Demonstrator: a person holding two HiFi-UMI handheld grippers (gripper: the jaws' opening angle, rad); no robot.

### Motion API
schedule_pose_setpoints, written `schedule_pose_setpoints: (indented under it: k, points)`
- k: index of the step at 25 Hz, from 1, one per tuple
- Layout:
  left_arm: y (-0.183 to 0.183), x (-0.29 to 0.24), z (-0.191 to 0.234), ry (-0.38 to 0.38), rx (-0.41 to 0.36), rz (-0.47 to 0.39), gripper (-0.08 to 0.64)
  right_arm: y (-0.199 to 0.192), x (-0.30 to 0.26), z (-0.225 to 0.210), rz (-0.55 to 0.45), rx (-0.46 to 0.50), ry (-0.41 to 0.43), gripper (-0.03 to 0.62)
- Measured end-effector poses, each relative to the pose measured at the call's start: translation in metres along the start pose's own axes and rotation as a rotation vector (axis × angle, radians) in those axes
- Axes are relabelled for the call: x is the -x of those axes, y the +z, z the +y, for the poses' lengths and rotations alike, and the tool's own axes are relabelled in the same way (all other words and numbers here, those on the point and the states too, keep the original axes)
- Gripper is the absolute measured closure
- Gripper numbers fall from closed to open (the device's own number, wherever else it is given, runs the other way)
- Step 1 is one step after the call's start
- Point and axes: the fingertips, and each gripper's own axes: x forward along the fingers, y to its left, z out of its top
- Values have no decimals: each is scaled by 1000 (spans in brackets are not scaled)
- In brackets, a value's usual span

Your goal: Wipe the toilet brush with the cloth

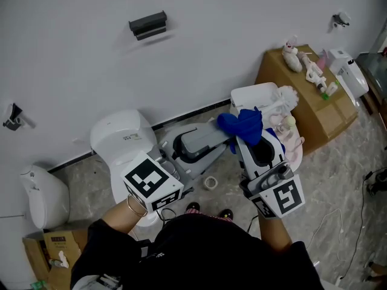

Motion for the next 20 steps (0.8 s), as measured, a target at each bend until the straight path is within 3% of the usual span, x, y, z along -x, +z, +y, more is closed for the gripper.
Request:
schedule_pose_setpoints:
  k: [6,20]
  points:
    - [5,2,-7,-3,-47,9,388,5,4,-7,-8,7,-37,522]
    - [15,11,-17,-21,-24,-30,388,14,16,-31,-13,41,-123,522]
